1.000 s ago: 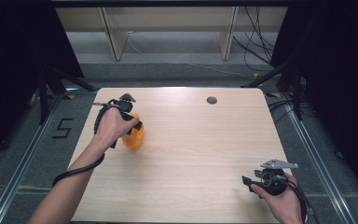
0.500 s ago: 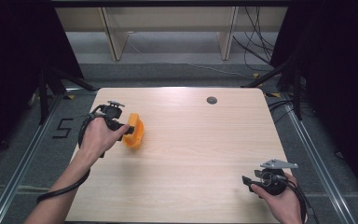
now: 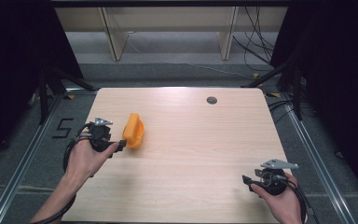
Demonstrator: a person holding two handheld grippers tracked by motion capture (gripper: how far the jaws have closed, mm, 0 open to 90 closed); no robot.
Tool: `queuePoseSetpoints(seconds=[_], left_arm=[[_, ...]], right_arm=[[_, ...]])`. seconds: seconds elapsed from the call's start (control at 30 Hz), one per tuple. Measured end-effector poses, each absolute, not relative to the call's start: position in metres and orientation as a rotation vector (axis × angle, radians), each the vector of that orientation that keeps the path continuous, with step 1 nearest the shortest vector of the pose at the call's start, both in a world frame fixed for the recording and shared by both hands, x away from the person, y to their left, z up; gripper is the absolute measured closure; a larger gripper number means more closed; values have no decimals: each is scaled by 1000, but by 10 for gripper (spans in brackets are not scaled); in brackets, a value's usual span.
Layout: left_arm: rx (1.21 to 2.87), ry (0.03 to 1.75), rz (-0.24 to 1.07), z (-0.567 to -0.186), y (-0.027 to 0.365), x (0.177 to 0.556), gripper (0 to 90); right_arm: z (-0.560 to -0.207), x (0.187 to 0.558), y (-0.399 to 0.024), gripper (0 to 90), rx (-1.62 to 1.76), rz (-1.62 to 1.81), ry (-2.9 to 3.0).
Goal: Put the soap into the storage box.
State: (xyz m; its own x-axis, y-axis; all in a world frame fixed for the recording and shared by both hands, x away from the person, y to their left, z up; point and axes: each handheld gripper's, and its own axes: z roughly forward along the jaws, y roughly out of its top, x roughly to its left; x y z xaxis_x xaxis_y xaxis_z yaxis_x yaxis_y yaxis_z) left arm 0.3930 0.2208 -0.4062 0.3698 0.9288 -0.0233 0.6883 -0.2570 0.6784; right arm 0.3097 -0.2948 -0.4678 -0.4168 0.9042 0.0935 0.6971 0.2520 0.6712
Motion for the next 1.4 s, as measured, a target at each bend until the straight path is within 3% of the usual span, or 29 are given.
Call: queuePoseSetpoints(seconds=[0.73,1.4], left_arm=[[2044,1398,524,-468,239,340,339],[2051,1405,454,-500,242,319,352]], right_arm=[[-467,309,-296,415,1436,932,2205],[-462,307,-293,415,1445,955,2188]])
